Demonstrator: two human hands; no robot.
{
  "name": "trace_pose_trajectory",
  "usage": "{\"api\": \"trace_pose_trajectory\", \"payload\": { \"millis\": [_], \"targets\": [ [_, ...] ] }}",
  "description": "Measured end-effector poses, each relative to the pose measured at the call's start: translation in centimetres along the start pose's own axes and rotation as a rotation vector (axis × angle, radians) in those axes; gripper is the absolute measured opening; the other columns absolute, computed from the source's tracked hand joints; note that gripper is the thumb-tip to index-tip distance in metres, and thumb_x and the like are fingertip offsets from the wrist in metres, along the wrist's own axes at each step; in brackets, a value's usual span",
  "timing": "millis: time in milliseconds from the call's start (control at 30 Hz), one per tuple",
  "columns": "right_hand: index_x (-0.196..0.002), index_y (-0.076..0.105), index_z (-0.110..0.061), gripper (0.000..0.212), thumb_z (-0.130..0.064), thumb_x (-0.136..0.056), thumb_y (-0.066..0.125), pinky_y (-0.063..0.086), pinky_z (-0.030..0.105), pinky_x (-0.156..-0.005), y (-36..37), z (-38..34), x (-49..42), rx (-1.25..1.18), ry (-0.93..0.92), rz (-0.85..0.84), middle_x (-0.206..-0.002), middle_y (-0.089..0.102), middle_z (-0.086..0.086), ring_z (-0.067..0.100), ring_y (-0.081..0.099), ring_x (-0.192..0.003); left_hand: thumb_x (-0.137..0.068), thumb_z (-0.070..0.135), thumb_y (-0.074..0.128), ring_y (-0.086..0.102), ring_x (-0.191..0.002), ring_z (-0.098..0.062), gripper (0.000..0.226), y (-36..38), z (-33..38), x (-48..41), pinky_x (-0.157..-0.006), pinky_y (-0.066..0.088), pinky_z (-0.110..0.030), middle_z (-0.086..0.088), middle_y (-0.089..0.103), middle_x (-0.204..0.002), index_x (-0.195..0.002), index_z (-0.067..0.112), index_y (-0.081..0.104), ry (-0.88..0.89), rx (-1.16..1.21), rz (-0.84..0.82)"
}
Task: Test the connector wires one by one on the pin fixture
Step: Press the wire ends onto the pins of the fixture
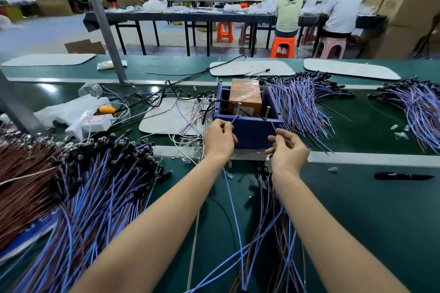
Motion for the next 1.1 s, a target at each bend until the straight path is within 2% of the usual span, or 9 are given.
{"api": "trace_pose_trajectory", "payload": {
  "millis": [67, 200, 300, 467, 600, 700, 867, 1100],
  "targets": [
    [-0.088, 0.064, -0.022, 0.023, -0.005, -0.097, 0.050, 0.046, 0.023, -0.050, 0.15, 0.28, 0.01, 0.014, 0.005, -0.008, -0.083, 0.070, 0.003, 0.006, 0.049, -0.038, -0.101, 0.021, 0.042, 0.051, -0.059, -0.002, 0.020, 0.28, -0.16, -0.13, -0.056, 0.034, -0.021, 0.008, 0.059, -0.055, -0.086, 0.015, 0.054, -0.011, -0.009, -0.020],
    [-0.086, 0.064, -0.025, 0.024, -0.007, -0.096, 0.052, 0.050, 0.030, -0.057, 0.62, 0.59, 0.02, 0.033, 0.009, -0.027, -0.084, 0.071, 0.002, 0.008, 0.050, -0.040, -0.101, 0.021, 0.042, 0.051, -0.055, 0.000, 0.020, 0.40, -0.30, -0.03, -0.047, 0.033, -0.010, 0.008, 0.059, -0.052, -0.087, 0.014, 0.054, -0.005, -0.022, -0.011],
    [-0.086, 0.065, -0.024, 0.024, -0.007, -0.096, 0.052, 0.053, 0.033, -0.061, 0.83, 0.64, 0.07, 0.048, 0.009, -0.041, -0.082, 0.071, 0.001, 0.009, 0.051, -0.042, -0.101, 0.021, 0.042, 0.051, -0.054, 0.001, 0.020, 0.39, -0.33, -0.02, -0.046, 0.034, -0.008, 0.008, 0.059, -0.051, -0.087, 0.015, 0.054, -0.006, -0.028, -0.005],
    [-0.088, 0.065, -0.022, 0.023, -0.006, -0.097, 0.050, 0.045, 0.021, -0.049, 0.29, -0.15, -0.15, 0.009, -0.020, 0.017, -0.084, 0.071, 0.003, 0.007, 0.050, -0.037, -0.101, 0.020, 0.041, 0.052, -0.057, -0.001, 0.019, 0.46, -0.32, -0.28, -0.050, 0.032, -0.012, 0.008, 0.059, -0.052, -0.090, 0.013, 0.054, -0.019, 0.004, -0.018],
    [-0.096, 0.067, -0.016, 0.019, -0.006, -0.097, 0.050, 0.041, 0.019, -0.047, 0.25, -0.25, -0.10, -0.002, -0.025, 0.024, -0.087, 0.071, 0.004, 0.012, 0.051, -0.040, -0.101, 0.019, 0.041, 0.050, -0.053, 0.000, 0.019, 0.61, -0.47, -0.22, -0.046, 0.034, -0.008, 0.007, 0.058, -0.052, -0.089, 0.012, 0.054, -0.021, 0.004, -0.026],
    [-0.094, 0.066, -0.018, 0.020, -0.006, -0.097, 0.050, 0.042, 0.020, -0.047, 0.08, -0.31, -0.01, -0.017, -0.034, 0.043, -0.087, 0.071, 0.004, 0.011, 0.050, -0.039, -0.101, 0.020, 0.041, 0.050, -0.054, 0.001, 0.019, 0.65, -0.54, -0.32, -0.050, 0.033, -0.013, 0.008, 0.058, -0.053, -0.090, 0.013, 0.054, -0.030, 0.007, -0.028],
    [-0.095, 0.066, -0.019, 0.020, -0.007, -0.097, 0.050, 0.048, 0.026, -0.054, 0.12, -0.19, 0.07, 0.025, -0.060, 0.041, -0.087, 0.071, 0.002, 0.006, 0.048, -0.036, -0.101, 0.021, 0.041, 0.050, -0.055, 0.001, 0.019, 0.76, -0.79, -0.38, -0.050, 0.032, -0.015, 0.009, 0.058, -0.052, -0.090, 0.014, 0.054, -0.048, 0.010, -0.029],
    [-0.096, 0.066, -0.019, 0.018, -0.009, -0.097, 0.051, 0.054, 0.034, -0.064, 0.55, -0.03, -0.17, 0.111, -0.060, -0.003, -0.087, 0.072, 0.001, 0.007, 0.050, -0.037, -0.101, 0.022, 0.042, 0.050, -0.055, 0.002, 0.019, 0.74, -0.89, -0.47, -0.049, 0.032, -0.013, 0.009, 0.058, -0.049, -0.088, 0.015, 0.054, -0.052, 0.011, -0.024]
  ]
}}
Point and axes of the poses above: each hand's wrist, its own x-axis away from the middle knuckle, its own y-axis out of the palm, z = x × y, the point moved 9 cm from there along -x, towards the middle knuckle
